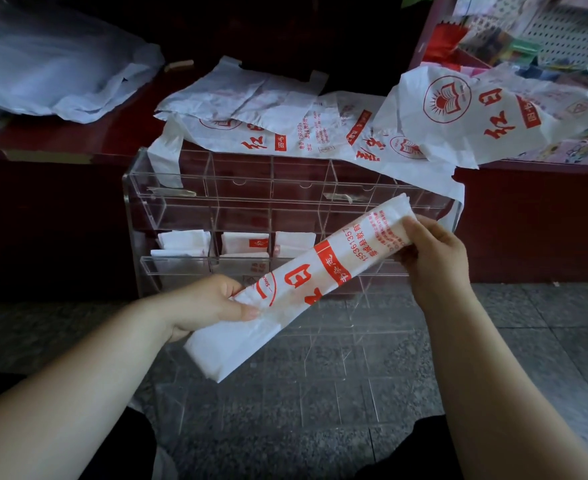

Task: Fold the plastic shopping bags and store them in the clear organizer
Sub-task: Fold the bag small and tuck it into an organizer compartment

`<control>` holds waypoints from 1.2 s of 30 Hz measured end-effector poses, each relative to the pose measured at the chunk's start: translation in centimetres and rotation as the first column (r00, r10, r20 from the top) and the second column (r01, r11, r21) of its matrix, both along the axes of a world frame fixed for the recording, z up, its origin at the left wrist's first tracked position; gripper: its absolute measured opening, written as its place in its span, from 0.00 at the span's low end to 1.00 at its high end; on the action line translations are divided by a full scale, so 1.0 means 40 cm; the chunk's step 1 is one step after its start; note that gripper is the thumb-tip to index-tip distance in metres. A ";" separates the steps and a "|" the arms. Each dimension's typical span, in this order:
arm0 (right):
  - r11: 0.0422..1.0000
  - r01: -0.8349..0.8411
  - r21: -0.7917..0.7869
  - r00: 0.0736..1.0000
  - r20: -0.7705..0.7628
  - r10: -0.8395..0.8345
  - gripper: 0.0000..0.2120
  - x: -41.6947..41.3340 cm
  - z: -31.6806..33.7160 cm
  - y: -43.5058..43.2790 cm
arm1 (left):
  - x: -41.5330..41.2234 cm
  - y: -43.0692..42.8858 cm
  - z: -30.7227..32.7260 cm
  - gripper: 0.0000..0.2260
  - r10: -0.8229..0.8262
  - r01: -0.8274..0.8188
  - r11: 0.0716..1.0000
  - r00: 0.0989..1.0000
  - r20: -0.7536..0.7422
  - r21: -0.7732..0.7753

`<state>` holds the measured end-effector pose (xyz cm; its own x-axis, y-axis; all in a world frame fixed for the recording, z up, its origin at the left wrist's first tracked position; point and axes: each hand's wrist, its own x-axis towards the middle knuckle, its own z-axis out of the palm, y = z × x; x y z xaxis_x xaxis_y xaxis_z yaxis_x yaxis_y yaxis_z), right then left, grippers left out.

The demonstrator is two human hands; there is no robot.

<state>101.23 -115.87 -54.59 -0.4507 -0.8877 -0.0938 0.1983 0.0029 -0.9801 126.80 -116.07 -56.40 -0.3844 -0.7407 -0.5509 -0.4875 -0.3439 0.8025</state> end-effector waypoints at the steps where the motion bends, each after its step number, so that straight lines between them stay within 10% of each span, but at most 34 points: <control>1: 0.999 -0.046 -0.022 0.991 0.128 0.048 0.04 0.008 -0.002 -0.002 | -0.008 0.007 -0.002 0.06 0.015 -0.015 1.000 1.000 -0.024 0.003; 5: 0.956 -0.291 -0.048 0.881 0.376 0.287 0.20 0.070 -0.035 -0.007 | -0.031 0.021 -0.004 0.07 0.077 -0.076 0.997 0.991 -0.107 0.010; 8: 0.939 -0.343 -0.029 0.871 0.364 0.330 0.12 0.093 -0.051 -0.004 | -0.040 0.017 -0.001 0.08 0.128 -0.125 0.992 0.979 -0.157 0.028; 28: 0.837 -0.547 -0.035 0.834 -0.114 0.540 0.10 0.166 -0.012 0.025 | -0.055 0.044 0.003 0.06 0.056 -0.051 0.998 0.925 -0.376 0.023; 36: 0.903 -0.429 0.014 0.828 -0.394 0.399 0.22 0.208 -0.056 0.012 | -0.037 0.017 -0.007 0.08 0.412 -0.440 0.898 0.809 -0.420 0.034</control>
<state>109.54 -115.39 -56.83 -0.0263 -0.9965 0.0789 -0.1909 -0.0725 -0.9789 125.33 -115.38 -56.68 -0.2005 -0.9098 -0.3633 0.0706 -0.3833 0.9209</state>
